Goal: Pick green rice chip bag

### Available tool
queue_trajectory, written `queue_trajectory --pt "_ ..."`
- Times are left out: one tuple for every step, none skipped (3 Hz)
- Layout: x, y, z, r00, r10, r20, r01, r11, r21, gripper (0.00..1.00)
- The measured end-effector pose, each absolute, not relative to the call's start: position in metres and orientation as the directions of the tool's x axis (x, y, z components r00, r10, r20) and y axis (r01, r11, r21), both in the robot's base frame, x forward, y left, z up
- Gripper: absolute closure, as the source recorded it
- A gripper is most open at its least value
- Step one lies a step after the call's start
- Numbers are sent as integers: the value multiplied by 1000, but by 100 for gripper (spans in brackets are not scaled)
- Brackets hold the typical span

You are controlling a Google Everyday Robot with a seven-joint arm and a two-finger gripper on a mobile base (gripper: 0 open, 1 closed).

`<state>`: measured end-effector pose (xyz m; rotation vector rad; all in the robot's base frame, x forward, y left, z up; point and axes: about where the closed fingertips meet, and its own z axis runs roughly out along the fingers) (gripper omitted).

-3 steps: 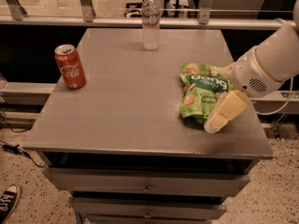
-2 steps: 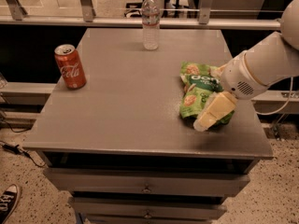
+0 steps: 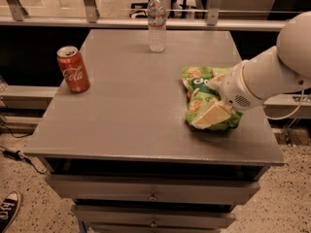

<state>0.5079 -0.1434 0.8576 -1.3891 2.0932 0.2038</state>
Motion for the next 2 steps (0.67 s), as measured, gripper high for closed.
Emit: queue_trajectory --pt "511 -140 858 -231 -789 -569 -873 427 -237 64" --pt "527 -134 874 -168 -791 -588 -867 402 -293 95"
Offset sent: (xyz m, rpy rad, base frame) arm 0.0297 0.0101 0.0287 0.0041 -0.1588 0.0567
